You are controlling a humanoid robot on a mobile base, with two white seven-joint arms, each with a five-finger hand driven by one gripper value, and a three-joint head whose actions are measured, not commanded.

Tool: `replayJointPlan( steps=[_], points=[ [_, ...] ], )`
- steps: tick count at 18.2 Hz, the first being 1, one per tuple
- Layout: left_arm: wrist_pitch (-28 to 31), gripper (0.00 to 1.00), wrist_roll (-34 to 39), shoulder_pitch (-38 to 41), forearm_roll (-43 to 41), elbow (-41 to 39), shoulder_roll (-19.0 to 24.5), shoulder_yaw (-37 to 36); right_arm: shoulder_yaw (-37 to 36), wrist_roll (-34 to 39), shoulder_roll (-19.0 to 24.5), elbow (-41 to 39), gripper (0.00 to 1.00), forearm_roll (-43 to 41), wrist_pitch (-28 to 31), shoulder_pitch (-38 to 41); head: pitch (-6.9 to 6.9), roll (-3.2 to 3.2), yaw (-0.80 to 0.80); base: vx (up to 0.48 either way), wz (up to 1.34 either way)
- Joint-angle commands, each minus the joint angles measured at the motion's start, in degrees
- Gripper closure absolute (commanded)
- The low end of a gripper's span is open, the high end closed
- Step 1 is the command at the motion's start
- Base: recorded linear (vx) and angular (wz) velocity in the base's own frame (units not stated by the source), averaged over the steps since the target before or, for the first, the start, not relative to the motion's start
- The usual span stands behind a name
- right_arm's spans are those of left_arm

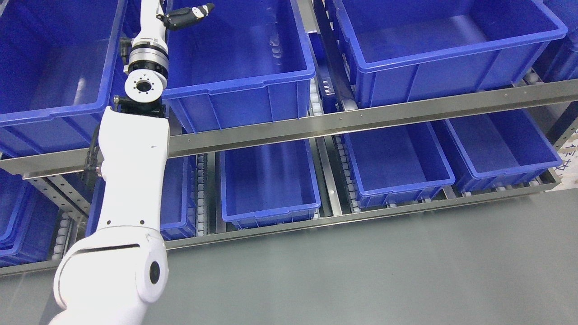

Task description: Place circuit breaker on shelf

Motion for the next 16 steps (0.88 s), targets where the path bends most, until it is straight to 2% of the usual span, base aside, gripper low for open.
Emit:
replayJointPlan(
  steps=[1,4,7,10,16],
  points=[
    [8.4,0.01,-0.1,14.2,6.0,-33.1,-0.2,4.4,0.0,0.1,-1.0,0.0,0.0,0.0,-1.6,1.0,0.0,0.0,0.0,-0.027,-0.08],
    [11.1,0.01,-0.3,23.6,6.0,-45.6,-0.2,3.0,0.0,0.1,-1.0,0.0,0.0,0.0,-1.6,1.0,0.0,0.0,0.0,0.004,0.0],
    [11.3,0.01,-0.3,31.6,6.0,-52.4,-0.2,2.0,0.0,0.1,-1.0,0.0,0.0,0.0,-1.6,1.0,0.0,0.0,0.0,0.007,0.01],
    [10.9,0.0,-0.1,37.3,6.0,-55.0,-0.2,-0.1,0.0,0.1,-1.0,0.0,0.0,0.0,-1.6,1.0,0.0,0.0,0.0,0.0,0.0],
    [10.5,0.0,0.1,38.0,6.0,-55.0,-0.2,-0.4,0.0,0.1,-1.0,0.0,0.0,0.0,-1.6,1.0,0.0,0.0,0.0,0.006,0.02]
  ],
)
